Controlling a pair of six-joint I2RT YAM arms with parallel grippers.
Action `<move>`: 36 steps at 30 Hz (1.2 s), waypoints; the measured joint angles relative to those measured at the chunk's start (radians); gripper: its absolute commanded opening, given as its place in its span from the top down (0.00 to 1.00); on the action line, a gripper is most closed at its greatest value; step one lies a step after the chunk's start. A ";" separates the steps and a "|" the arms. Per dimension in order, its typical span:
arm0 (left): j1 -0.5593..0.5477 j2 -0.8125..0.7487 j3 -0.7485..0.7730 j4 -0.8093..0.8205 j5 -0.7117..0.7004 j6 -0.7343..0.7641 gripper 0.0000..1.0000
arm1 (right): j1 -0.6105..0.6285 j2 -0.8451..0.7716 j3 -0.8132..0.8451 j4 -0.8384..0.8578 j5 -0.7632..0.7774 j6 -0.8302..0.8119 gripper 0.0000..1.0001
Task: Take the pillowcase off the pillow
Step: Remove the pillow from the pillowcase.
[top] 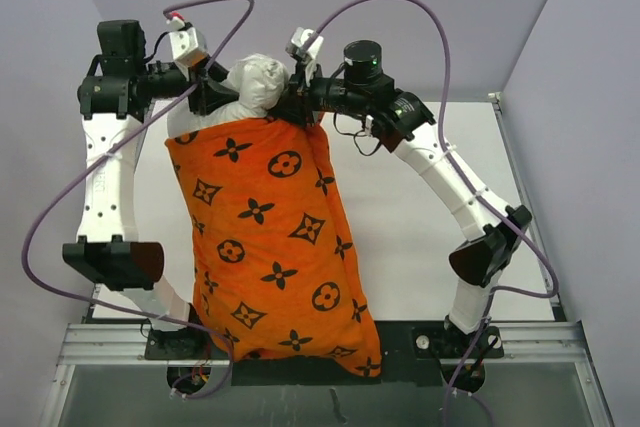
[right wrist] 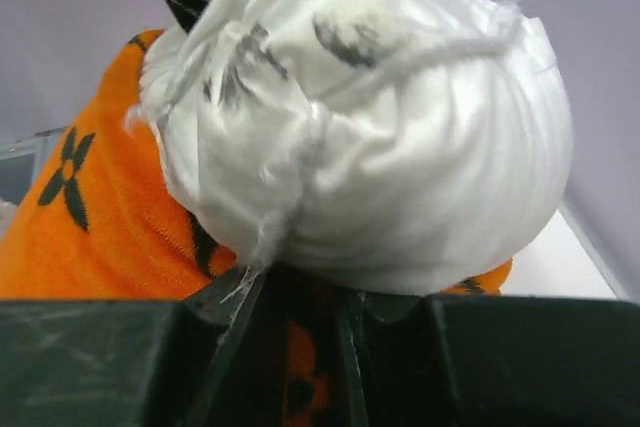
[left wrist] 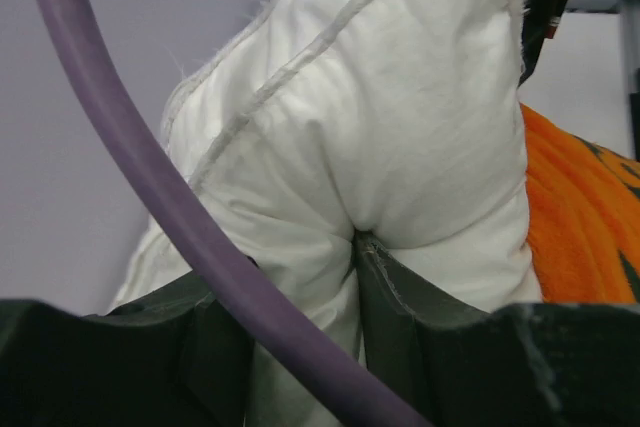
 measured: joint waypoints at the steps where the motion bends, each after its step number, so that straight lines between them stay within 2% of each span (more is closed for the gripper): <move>1: -0.020 -0.048 -0.061 0.115 -0.032 -0.018 1.00 | 0.004 -0.018 -0.014 -0.001 0.039 -0.005 1.00; 4: -0.090 -0.105 -0.069 0.345 -0.141 -0.047 1.00 | 0.012 -0.063 -0.027 -0.002 0.153 -0.022 1.00; 12: -0.226 -0.022 0.479 0.756 -0.317 -0.117 1.00 | 0.028 -0.072 0.006 0.028 0.365 -0.079 1.00; 16: -0.248 -0.071 0.522 0.842 -0.351 -0.150 1.00 | -0.014 -0.049 0.024 0.026 0.365 -0.030 1.00; 17: -0.252 -0.087 0.511 0.837 -0.350 -0.159 0.90 | -0.040 -0.048 0.026 0.028 0.355 -0.016 1.00; 18: -0.251 -0.113 0.481 0.816 -0.351 -0.174 0.63 | -0.057 -0.047 0.026 0.028 0.343 -0.005 1.00; 19: -0.242 -0.142 0.438 0.785 -0.349 -0.190 0.32 | -0.067 -0.047 0.023 0.032 0.328 0.001 1.00; 20: -0.218 -0.169 0.384 0.747 -0.346 -0.211 0.09 | -0.077 -0.049 0.017 0.040 0.315 0.004 1.00; 21: -0.186 -0.187 0.340 0.708 -0.344 -0.226 0.03 | -0.080 -0.053 0.007 0.051 0.306 0.005 1.00; 25: 0.038 -0.188 0.214 0.475 -0.270 -0.323 0.02 | -0.063 -0.092 -0.078 0.119 0.240 0.007 1.00; 28: 0.160 -0.053 0.239 0.282 -0.138 -0.363 0.02 | -0.042 -0.114 -0.107 0.152 0.181 0.014 1.00; 33: 0.245 0.236 0.386 0.010 -0.038 -0.365 0.02 | -0.035 -0.127 -0.097 0.173 0.058 0.047 1.00; 36: 0.245 0.291 0.381 -0.101 0.015 -0.377 0.02 | -0.035 -0.127 -0.078 0.173 -0.032 0.080 1.00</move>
